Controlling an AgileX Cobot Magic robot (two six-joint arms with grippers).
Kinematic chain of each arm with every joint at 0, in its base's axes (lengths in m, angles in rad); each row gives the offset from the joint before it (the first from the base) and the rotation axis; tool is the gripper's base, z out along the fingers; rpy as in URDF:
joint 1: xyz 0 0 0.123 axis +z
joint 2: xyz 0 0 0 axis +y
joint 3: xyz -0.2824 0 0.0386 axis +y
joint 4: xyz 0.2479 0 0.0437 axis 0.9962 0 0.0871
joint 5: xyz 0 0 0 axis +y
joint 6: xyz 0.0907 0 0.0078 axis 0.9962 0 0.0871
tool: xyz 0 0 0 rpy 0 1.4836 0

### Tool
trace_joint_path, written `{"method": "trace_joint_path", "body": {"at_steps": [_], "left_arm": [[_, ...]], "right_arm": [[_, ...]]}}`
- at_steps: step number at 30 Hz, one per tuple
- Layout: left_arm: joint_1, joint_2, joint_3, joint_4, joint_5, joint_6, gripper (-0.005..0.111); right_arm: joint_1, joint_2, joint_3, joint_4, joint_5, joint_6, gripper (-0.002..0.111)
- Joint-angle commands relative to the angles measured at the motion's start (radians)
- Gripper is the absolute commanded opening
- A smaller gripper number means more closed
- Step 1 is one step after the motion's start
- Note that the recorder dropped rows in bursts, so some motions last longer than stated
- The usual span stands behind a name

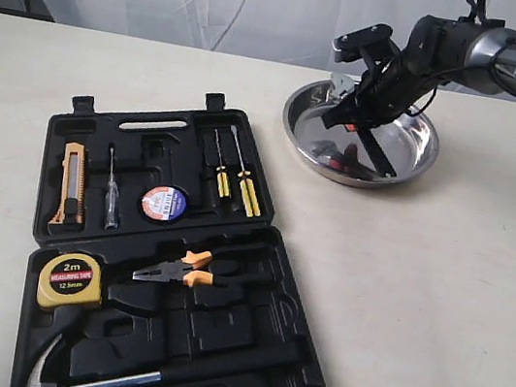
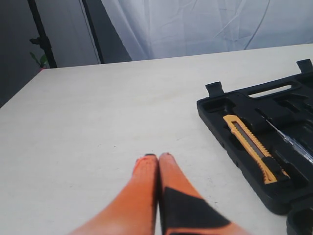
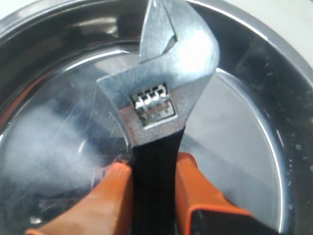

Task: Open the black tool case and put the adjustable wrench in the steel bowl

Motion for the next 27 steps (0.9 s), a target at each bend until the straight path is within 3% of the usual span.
{"method": "trace_joint_path", "body": {"at_steps": [1,4,8,10,15,20,27], "left_arm": [[-0.007,-0.004,-0.002,0.0,-0.006,-0.006,0.0],[-0.007,-0.004,-0.002,0.0,-0.006,-0.006,0.0],[-0.007,-0.004,-0.002,0.0,-0.006,-0.006,0.0],[-0.007,-0.004,-0.002,0.0,-0.006,-0.006,0.0],[-0.007,-0.004,-0.002,0.0,-0.006,-0.006,0.0],[-0.007,-0.004,-0.002,0.0,-0.006,-0.006,0.0],[-0.007,-0.004,-0.002,0.0,-0.006,-0.006,0.0]], "right_arm": [[-0.012,0.002,-0.007,0.006,-0.046,0.013,-0.001],[-0.012,0.002,-0.007,0.008,-0.055,0.025,0.007],[-0.012,0.002,-0.007,0.008,-0.055,0.03,0.037],[-0.013,-0.003,-0.007,0.008,-0.051,0.03,0.045],[-0.013,-0.045,-0.007,0.006,-0.037,0.078,0.039],[-0.02,-0.125,-0.005,0.011,0.064,0.142,0.0],[-0.056,-0.375,0.219,0.033,0.015,0.151,-0.001]]}}
